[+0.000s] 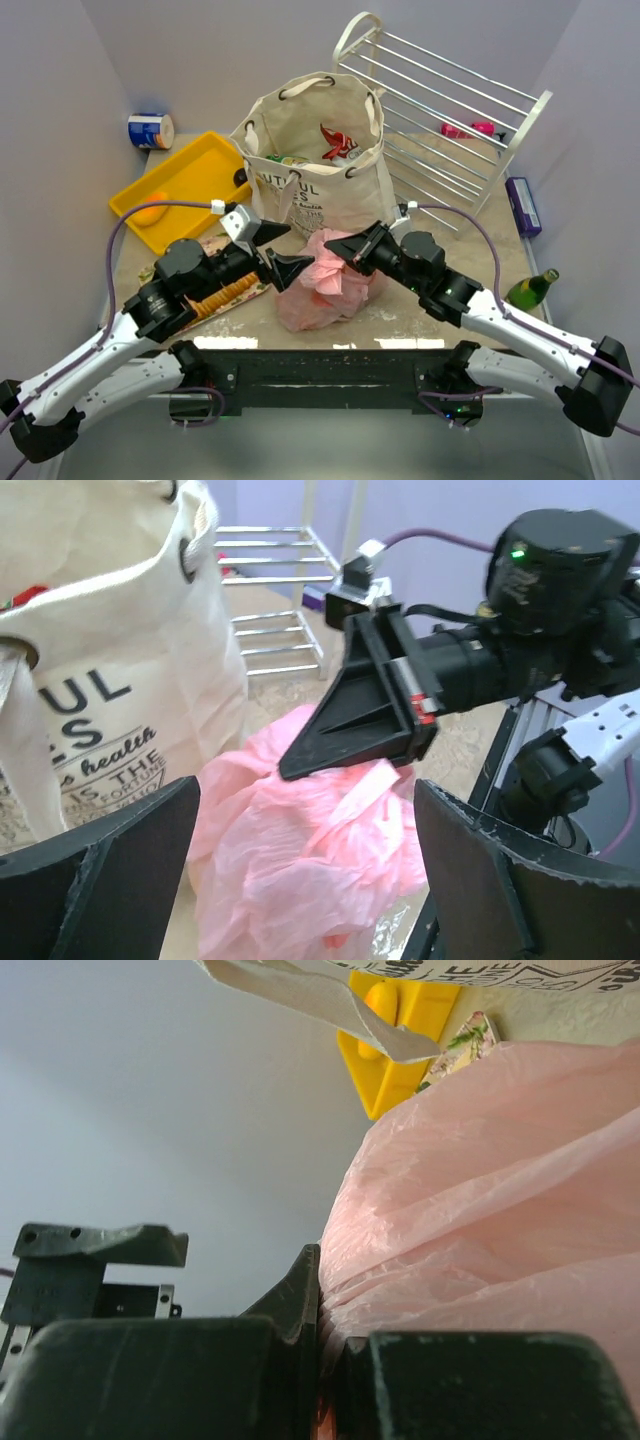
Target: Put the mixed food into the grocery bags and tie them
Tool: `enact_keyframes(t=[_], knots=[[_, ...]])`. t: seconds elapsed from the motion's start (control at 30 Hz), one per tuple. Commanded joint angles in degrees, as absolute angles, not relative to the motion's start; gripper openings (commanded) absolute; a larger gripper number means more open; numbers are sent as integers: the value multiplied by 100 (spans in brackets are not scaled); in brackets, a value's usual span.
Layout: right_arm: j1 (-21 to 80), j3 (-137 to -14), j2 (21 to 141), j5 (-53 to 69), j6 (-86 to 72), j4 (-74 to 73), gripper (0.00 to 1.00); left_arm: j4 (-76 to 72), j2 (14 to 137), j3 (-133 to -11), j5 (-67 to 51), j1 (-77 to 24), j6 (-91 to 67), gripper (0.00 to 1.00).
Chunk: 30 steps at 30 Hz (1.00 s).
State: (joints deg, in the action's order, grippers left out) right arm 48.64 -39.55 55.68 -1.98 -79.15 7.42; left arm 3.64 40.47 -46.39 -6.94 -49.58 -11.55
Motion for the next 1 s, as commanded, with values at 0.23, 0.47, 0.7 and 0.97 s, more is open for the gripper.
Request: enact_keyframes(t=[0.23, 0.47, 0.7, 0.97], knots=[[4860, -3638, 5265, -18, -7409, 1636, 0, -1368, 4158, -2840, -1643, -4816, -3022, 60], [4860, -3568, 5019, 104, -7277, 1503, 0, -2504, 4236, -2031, -1591, -5247, -3568, 56], [4860, -3393, 4966, 360, -7163, 1265, 0, -2093, 3991, -2241, -1161, -5256, -3472, 56], [4860, -3322, 4632, 202, -6856, 634, 0, -1257, 3814, -2847, -616, -5195, -2857, 69]])
